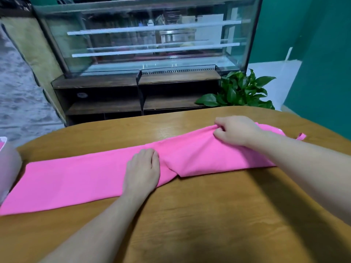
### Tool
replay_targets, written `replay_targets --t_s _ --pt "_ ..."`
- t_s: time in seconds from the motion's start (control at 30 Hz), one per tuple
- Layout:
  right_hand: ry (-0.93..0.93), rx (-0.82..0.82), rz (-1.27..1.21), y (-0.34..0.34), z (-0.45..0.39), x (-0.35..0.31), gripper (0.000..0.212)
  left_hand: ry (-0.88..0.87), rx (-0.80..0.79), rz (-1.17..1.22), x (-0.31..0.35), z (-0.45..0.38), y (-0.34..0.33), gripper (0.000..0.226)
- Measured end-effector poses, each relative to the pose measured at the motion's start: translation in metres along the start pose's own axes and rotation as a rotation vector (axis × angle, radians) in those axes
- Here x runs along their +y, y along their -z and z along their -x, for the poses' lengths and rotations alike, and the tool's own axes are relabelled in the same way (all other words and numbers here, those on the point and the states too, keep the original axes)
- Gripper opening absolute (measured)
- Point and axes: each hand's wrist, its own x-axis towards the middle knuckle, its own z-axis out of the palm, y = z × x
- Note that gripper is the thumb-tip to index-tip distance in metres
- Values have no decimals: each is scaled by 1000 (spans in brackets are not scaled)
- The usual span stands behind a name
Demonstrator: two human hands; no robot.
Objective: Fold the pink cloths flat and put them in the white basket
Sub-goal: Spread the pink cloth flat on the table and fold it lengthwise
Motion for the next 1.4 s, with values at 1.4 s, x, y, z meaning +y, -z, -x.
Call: replay_targets --t_s 1.4 --pt "-440 -738 -1156 30 94 159 49 -356 -390 86 154 -71 -58 28"
